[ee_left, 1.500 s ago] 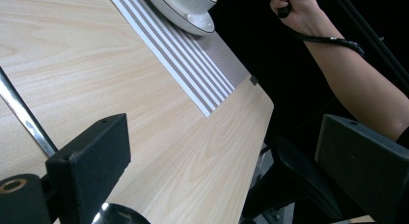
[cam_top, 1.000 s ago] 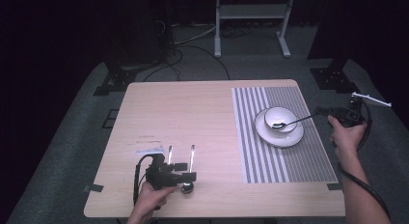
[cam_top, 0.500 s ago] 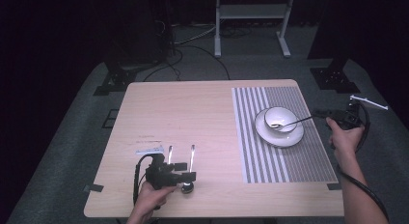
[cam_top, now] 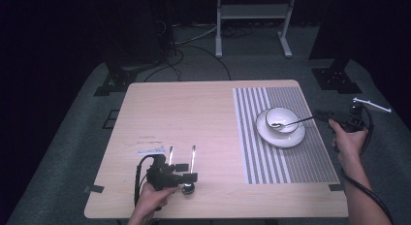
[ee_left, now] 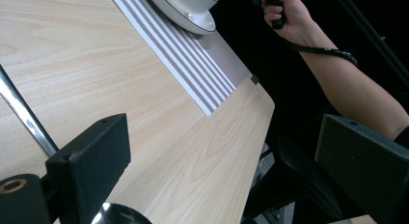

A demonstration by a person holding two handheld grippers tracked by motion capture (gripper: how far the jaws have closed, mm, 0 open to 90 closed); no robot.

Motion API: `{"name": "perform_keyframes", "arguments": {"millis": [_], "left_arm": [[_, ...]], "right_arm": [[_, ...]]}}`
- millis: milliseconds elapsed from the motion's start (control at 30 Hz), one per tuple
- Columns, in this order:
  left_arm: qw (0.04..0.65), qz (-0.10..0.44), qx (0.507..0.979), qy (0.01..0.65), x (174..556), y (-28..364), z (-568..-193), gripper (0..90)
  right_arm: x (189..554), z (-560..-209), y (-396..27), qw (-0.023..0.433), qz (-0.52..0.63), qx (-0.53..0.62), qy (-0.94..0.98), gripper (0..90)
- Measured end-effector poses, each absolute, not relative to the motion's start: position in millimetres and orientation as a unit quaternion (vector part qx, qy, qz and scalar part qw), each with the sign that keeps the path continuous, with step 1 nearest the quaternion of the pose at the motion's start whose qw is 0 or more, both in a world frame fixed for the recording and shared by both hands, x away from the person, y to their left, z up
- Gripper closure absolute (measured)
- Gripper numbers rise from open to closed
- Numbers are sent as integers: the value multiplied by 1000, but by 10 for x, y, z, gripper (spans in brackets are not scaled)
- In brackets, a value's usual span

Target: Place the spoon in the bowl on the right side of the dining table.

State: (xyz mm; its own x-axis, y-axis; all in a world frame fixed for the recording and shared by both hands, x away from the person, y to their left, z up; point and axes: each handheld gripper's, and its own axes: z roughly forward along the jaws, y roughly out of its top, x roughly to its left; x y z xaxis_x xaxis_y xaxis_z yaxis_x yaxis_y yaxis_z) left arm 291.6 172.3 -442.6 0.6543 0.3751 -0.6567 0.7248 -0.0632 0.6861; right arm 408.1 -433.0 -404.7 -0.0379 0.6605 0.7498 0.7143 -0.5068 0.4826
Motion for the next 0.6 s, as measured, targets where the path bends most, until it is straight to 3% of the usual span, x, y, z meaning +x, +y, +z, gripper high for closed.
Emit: {"name": "perform_keyframes", "arguments": {"millis": [100, 600], "left_arm": [[566, -153, 713, 385, 2914, 1728, -4422, 38], [566, -152, 714, 383, 2916, 1723, -4411, 38]], "right_arm": [[4035, -4070, -4338, 27, -526, -691, -495, 487], [3897, -4131, -4248, 37, -534, -675, -509, 438]]}}
